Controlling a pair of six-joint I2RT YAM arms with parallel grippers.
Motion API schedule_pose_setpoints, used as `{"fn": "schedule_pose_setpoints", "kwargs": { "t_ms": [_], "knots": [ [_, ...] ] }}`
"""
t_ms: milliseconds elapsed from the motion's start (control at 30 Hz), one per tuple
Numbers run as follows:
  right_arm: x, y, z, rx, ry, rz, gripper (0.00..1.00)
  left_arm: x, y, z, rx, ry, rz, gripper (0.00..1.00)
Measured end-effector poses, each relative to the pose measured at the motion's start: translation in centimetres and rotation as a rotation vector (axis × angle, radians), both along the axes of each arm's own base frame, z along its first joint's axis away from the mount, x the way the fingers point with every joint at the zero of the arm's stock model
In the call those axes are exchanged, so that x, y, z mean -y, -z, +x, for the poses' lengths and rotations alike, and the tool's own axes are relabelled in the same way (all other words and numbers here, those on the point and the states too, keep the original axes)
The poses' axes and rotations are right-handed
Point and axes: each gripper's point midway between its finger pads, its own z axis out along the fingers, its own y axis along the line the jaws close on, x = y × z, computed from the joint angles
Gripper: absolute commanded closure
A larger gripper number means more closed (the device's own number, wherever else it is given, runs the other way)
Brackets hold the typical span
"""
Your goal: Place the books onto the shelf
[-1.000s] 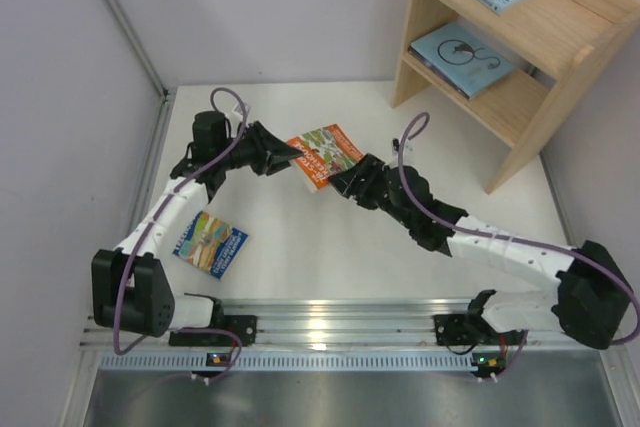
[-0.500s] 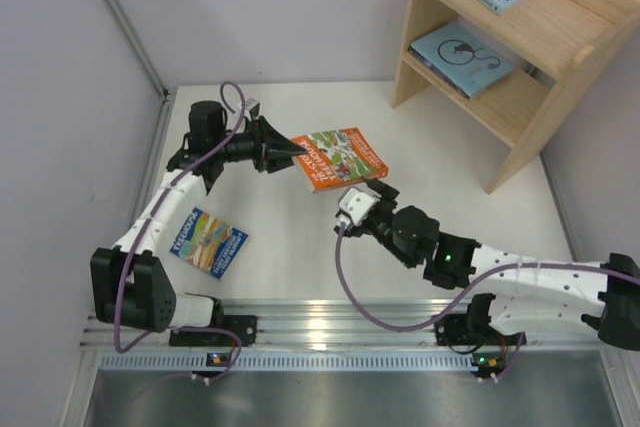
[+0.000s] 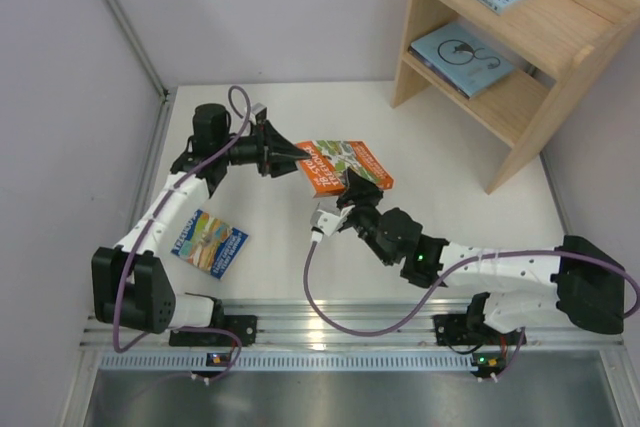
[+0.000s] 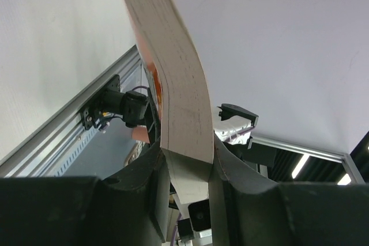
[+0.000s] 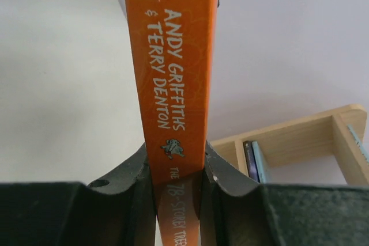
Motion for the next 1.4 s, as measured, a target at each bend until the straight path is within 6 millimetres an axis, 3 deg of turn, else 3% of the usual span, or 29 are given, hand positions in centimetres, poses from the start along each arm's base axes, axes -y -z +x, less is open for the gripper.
{"fn": "schedule_pose_setpoints", "kwargs": {
  "t_ms": [67,100,133,233,267,300,433,567,667,733,833,967,1067,1167,1400],
  "knots": [
    [-0.1,-0.2,0.2,0.033,-0.003,-0.035,1.0,0.0,-0.2,0.0,0.01,-0.001,-0.003,1.0],
    [0.0,-0.3,0.2,0.046,0.0,-0.048,1.0,0.0,-0.3,0.1,0.014,-0.002,-0.004,0.97],
    [0.0,-0.5,0.3,0.053,0.003,-0.058,1.0,0.0,-0.3,0.1,0.02,-0.003,-0.004,0.72],
    [0.0,-1.4,0.6,0.026,0.025,-0.09,1.0,-0.3,-0.3,0.5,0.029,-0.022,0.001,0.43],
    [-0.2,-2.1,0.8,0.003,0.03,-0.108,1.0,-0.5,-0.6,0.8,0.041,-0.034,0.003,0.21],
    [-0.3,-3.0,1.0,-0.009,0.036,-0.117,1.0,-0.7,-1.2,1.2,0.059,-0.045,0.003,0.14],
    [0.2,-8.4,1.6,-0.01,0.077,-0.107,1.0,-2.1,-5.6,3.5,0.187,-0.137,-0.005,0.05],
    [2.6,-14.9,3.6,0.013,0.164,-0.071,1.0,-6.2,-10.4,6.7,0.338,-0.31,-0.001,0.01],
    [5.8,-19.9,6.5,0.057,0.286,-0.046,1.0,-9.6,-10.9,8.7,0.349,-0.446,0.012,0.01],
    [7.6,-23.0,8.5,0.082,0.378,-0.052,1.0,-11.0,-10.0,9.6,0.328,-0.503,0.024,0.01],
    [9.9,-28.0,11.8,0.15,0.5,-0.033,1.0,-11.3,-7.6,9.9,0.293,-0.517,0.079,0.01],
    [13.8,-30.2,14.8,0.204,0.627,-0.052,1.0,-11.2,-3.7,9.1,0.266,-0.513,0.168,0.01],
    [16.8,-30.5,17.3,0.221,0.722,-0.068,1.0,-10.8,-0.3,7.6,0.231,-0.506,0.232,0.01],
    [19.2,-29.6,20.0,0.226,0.799,-0.115,1.0,-9.4,1.9,5.9,0.224,-0.459,0.286,0.01],
    [21.5,-25.9,27.0,0.194,0.865,-0.211,0.99,-7.2,5.6,3.5,0.233,-0.384,0.364,0.01]
  ]
}}
